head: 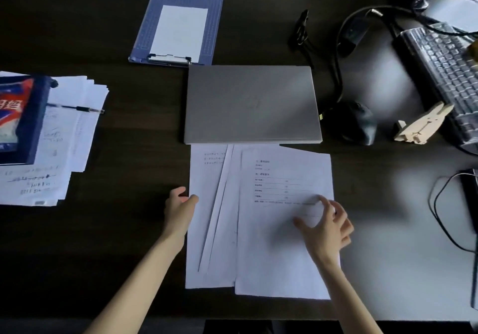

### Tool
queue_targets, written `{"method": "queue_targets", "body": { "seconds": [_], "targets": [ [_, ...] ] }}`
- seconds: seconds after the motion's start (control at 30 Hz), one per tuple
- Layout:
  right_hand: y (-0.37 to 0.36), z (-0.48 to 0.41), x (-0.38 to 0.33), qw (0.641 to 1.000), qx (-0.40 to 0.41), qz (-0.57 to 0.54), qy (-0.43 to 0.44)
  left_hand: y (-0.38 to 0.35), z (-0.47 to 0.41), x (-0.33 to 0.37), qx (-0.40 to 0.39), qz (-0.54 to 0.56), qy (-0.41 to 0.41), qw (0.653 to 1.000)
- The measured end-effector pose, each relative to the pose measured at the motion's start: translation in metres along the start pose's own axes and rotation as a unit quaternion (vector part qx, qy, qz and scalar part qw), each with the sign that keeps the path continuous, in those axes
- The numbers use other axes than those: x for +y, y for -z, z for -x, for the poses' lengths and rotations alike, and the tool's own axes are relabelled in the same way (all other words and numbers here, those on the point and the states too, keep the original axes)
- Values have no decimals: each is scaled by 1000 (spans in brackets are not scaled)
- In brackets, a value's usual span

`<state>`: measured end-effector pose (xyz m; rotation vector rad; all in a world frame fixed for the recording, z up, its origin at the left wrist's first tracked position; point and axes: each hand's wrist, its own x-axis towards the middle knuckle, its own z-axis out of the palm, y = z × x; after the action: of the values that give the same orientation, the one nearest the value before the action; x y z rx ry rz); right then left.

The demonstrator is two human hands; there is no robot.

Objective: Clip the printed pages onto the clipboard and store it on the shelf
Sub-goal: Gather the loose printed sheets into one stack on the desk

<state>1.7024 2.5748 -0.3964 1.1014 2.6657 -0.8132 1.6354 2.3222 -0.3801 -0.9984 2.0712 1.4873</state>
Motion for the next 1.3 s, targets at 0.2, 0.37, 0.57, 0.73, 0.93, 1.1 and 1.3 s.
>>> {"method": "queue_targets", "body": {
  "seconds": [0.2,0.37,0.57,0.73,0.93,1.1,1.3],
  "targets": [
    [-18,9,-18,999,-4,-14,43,-23,10,1,-36,-65,-54,996],
    [-30,23,-27,997,-16,-8,77,-33,17,-6,-55,-85,-86,991],
    [-20,19,-25,996,-37,-61,54,-27,21,-15,-78,0,-60,995],
    [-4,24,-13,989,-75,-120,48,-11,28,-32,-61,83,-36,994],
    [-3,48,-5,971,-147,-188,-11,0,32,-45,-44,161,43,985],
    [-3,46,2,954,-126,-261,-74,9,33,-44,-49,149,29,987],
    [0,34,8,963,-109,-244,-38,17,26,-44,-71,77,-29,994]
  ]
}}
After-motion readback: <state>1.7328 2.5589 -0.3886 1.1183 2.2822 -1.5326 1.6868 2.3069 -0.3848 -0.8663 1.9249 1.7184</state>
